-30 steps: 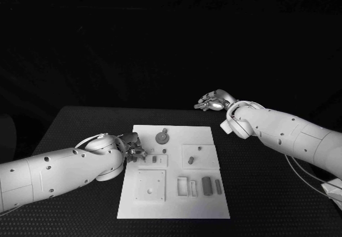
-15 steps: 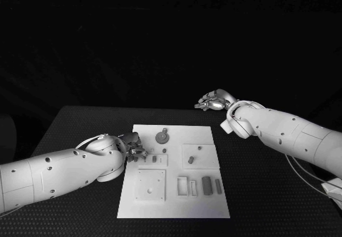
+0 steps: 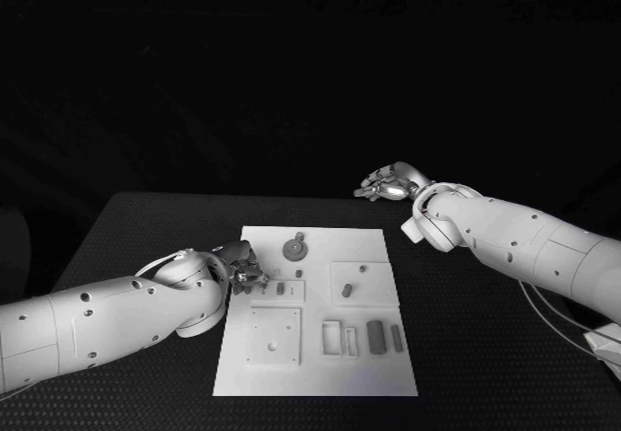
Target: Assemble the parts on the task board
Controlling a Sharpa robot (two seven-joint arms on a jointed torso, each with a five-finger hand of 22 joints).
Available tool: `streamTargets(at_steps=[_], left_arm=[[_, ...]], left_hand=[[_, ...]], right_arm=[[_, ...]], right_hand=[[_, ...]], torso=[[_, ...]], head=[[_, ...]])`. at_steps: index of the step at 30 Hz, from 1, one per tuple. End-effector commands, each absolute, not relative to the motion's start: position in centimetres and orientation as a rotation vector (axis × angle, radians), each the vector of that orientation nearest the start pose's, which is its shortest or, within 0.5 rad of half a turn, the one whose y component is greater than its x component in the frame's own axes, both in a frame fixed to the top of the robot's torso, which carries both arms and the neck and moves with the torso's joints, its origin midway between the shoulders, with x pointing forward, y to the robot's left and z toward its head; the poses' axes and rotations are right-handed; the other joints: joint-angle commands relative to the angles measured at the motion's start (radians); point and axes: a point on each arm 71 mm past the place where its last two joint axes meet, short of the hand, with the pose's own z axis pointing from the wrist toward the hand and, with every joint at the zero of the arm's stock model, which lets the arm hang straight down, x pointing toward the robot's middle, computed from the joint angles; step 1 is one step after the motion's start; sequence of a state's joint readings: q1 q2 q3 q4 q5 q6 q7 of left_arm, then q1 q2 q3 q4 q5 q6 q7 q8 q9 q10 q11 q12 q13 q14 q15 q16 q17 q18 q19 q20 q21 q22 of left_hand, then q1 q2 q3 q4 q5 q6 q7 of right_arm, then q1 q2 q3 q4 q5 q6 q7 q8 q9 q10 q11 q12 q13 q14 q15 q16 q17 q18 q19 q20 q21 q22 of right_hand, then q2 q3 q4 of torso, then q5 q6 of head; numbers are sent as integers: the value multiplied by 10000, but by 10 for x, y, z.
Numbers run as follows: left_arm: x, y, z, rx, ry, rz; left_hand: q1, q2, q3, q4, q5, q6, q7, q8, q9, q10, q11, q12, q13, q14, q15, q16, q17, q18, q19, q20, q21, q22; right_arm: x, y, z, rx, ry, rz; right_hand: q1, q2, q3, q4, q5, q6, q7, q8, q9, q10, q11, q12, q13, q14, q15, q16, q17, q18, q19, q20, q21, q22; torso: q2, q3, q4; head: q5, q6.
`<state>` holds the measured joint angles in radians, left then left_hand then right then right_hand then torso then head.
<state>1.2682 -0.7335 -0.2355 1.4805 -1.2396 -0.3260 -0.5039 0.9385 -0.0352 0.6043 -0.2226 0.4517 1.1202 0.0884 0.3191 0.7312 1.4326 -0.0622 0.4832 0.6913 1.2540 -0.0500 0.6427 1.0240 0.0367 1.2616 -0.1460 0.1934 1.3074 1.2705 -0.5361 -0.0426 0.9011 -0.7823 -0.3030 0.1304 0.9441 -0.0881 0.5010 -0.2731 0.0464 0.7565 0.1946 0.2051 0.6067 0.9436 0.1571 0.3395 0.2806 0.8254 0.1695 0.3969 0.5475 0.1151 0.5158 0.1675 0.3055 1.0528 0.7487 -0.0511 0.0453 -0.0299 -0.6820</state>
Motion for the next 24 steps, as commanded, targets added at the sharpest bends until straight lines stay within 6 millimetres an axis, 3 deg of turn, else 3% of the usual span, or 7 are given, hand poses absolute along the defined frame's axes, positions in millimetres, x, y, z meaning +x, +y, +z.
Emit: streamTargets(at_steps=[1,7,24], left_arm=[[481,185,-235,-1638,19108,-3841],[480,186,-238,-1675,19119,-3846],[479,189,-248,-1848,19391,-3683]], left_hand=[[101,22,116,-61,-2,622,-566,62,12,-67,-98,48,7,49,1,56,-13,156,-24,-26,56,256],[102,17,120,-55,-1,624,-567,60,12,-67,-98,50,7,51,0,58,-17,155,-23,-27,61,255],[87,17,127,-17,0,630,-566,54,13,-67,-98,55,6,54,0,64,-34,151,-27,-26,78,253]], right_arm=[[596,-233,-176,4701,15876,8429],[596,-233,-177,4712,15883,8416],[596,-233,-177,4719,15921,8434]], right_hand=[[-113,-7,-35,5,8,-76,271,58,-12,57,-8,-57,-14,-57,11,-57,16,-151,-49,1,-39,16],[-116,-3,-34,8,8,-77,271,59,-13,57,-7,-58,-22,-61,14,-61,18,-152,-53,3,-42,20],[-122,2,-33,13,8,-79,272,61,-17,60,-5,-60,-41,-69,19,-69,23,-155,-64,6,-51,29]], torso=[[-4,3,5],[2,-14,-6],[4,-14,-9]], head=[[28,4],[30,-8],[57,-68]])
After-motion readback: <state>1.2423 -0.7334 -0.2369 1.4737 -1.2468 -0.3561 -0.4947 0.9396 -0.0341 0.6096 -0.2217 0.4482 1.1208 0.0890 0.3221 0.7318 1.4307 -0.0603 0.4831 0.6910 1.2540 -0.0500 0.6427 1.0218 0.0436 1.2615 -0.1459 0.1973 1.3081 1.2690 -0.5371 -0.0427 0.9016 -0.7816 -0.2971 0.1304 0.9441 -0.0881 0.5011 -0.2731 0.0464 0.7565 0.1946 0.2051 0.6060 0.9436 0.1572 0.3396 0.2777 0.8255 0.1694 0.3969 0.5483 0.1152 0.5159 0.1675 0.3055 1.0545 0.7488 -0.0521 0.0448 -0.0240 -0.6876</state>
